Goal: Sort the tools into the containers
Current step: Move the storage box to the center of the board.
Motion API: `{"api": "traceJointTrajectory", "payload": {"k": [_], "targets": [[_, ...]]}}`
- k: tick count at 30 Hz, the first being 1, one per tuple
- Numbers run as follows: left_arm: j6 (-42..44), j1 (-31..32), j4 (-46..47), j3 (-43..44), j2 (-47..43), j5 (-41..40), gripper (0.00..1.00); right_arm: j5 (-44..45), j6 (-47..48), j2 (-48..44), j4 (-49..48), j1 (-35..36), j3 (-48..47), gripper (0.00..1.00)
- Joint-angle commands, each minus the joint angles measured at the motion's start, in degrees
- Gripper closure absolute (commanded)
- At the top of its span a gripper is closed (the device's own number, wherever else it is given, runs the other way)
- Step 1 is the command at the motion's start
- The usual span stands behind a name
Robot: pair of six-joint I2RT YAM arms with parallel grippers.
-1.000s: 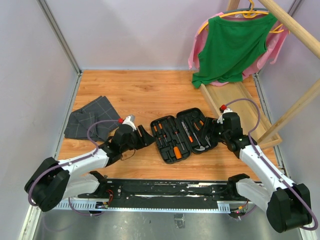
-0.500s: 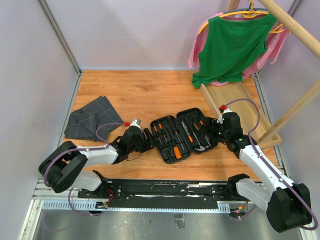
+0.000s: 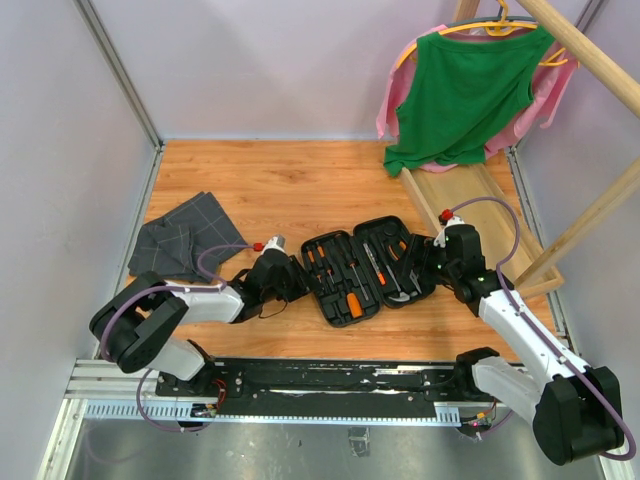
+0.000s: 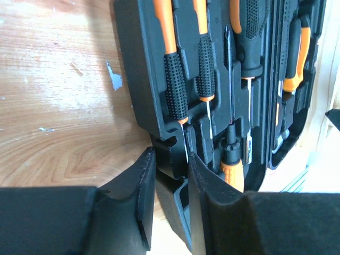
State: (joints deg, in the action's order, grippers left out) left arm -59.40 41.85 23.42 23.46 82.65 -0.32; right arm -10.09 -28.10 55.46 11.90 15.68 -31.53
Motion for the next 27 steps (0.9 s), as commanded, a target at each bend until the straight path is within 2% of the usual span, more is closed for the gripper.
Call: {"api": "traceJointTrajectory", "payload": {"k": [1,8,13,20,27], "targets": [[2.3,0.2,-3.0,1.1,-0.5,-3.7,0.81,0.3,0.2,-0.4,0.1,-1.3,0.5,0.06],[7.9,-4.9,-6.4,-0.9,-4.6,-2.4,0.9,1.3,0.0,-0.8,0.5,-1.4,0.9,0.05],[13.8,-10.3,-10.3,-2.9,-9.8,-0.4,0.9,2.8,-1.1,-1.5,-0.6,-1.4,1.1,0.0],[19.4,-16.1,-13.7,-4.0,-13.6,4.1,0.91,2.3,-3.9,-1.8,-6.4,-1.5,2.9,0.02],[22.1,-18.0,-15.3,-1.9,-15.2,6.2,0.89,-8.9,-0.9,2.7,-9.1,-3.1,2.5,0.02]]}}
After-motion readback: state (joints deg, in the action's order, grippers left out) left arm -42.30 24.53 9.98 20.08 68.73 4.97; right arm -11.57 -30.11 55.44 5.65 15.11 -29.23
